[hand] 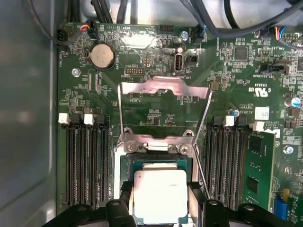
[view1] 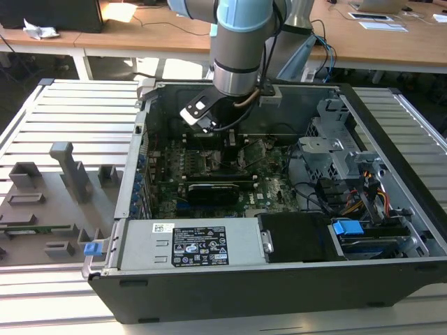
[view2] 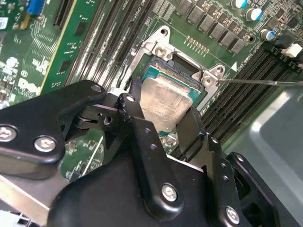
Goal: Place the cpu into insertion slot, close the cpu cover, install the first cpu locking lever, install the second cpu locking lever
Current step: 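Place the cpu into insertion slot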
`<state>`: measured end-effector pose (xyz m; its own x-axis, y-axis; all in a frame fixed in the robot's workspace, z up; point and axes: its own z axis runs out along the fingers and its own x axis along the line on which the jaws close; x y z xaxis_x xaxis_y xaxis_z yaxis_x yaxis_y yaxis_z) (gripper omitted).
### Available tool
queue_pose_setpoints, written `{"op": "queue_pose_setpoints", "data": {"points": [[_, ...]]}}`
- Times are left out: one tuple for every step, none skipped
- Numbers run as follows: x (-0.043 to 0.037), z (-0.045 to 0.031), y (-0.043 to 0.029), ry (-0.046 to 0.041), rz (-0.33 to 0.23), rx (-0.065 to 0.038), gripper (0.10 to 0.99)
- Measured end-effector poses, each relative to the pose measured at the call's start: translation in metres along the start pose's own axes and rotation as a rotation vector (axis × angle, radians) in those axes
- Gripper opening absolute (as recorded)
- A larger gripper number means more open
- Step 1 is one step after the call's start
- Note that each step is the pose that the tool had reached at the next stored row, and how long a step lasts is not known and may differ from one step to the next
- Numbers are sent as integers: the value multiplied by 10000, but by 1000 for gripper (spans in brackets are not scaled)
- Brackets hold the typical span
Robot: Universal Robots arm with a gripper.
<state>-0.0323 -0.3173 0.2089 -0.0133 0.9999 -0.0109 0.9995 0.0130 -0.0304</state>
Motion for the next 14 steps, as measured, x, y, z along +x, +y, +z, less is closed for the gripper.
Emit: {"op": "queue_pose_setpoints", "data": {"points": [[0,6,0,3,99,2,541],[0,13,0,6,230,3,541],[0,18,0,9,335,4,541],[0,23,0,10,393,6,541],[0,27,0,11,394,5,541],[1,34,1,11,395,5,541],[1,40,1,11,390,5,541],[0,44,1,10,348,5,541],[0,49,1,3,158,4,541],[1,50,2,1,109,3,541],[4,53,1,2,105,2,541],[6,57,2,4,103,2,541],[8,60,2,3,104,2,541],[10,64,2,3,108,2,541]]}}
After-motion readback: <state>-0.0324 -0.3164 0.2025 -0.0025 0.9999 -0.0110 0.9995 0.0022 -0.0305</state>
